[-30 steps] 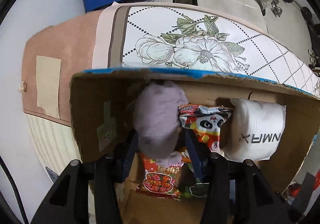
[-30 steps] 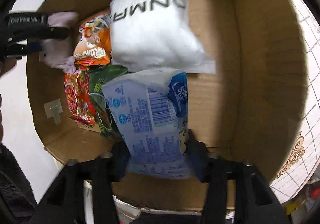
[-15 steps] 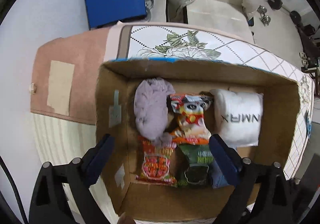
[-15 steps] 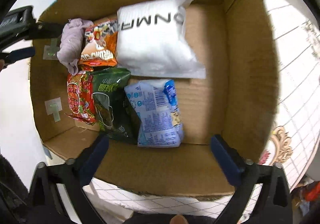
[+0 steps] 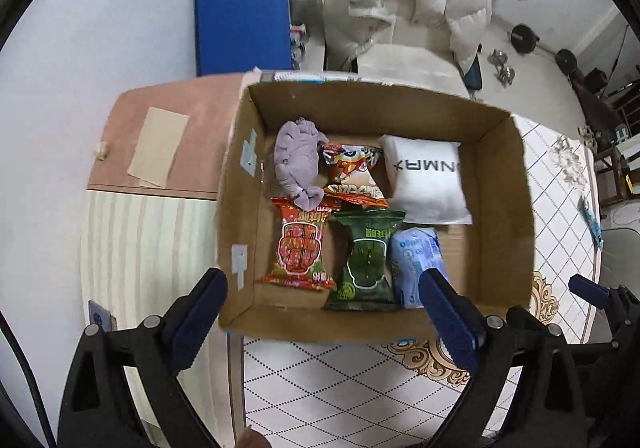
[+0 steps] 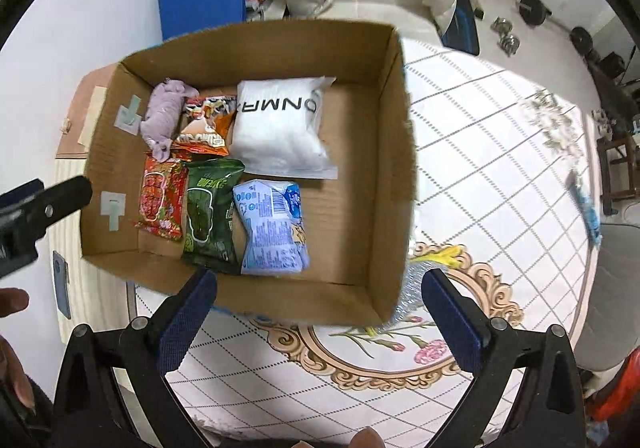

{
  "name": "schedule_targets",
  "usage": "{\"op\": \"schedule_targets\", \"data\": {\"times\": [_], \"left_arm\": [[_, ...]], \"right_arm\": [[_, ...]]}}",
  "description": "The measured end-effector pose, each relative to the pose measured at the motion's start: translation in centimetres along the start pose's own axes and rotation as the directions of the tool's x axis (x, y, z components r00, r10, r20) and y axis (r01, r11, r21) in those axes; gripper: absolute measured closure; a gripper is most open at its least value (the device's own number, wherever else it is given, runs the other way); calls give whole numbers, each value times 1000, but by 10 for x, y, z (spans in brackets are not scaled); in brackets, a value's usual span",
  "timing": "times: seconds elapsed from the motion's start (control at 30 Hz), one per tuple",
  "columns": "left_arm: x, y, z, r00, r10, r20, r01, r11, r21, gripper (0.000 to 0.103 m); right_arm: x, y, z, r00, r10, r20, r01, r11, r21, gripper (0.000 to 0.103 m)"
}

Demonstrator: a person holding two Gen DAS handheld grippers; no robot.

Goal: Organize soft objects
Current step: 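Drop the sock and milk pouch into the box and open both grippers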

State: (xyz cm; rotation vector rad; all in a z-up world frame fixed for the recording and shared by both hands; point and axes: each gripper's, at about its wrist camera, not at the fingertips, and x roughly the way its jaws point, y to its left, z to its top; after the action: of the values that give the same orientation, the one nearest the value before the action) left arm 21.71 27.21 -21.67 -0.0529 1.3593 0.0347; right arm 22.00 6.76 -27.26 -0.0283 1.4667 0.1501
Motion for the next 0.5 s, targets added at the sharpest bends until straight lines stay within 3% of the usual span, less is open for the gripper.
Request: {"op": "schedule_targets", "data": {"times": [0.5], "left_arm": [[-81,-21,-52,987,-7,160,8,1000,-9,0]], "right_arm": [[-94,1,-55,982,81,173,-79,997,-21,0]]}}
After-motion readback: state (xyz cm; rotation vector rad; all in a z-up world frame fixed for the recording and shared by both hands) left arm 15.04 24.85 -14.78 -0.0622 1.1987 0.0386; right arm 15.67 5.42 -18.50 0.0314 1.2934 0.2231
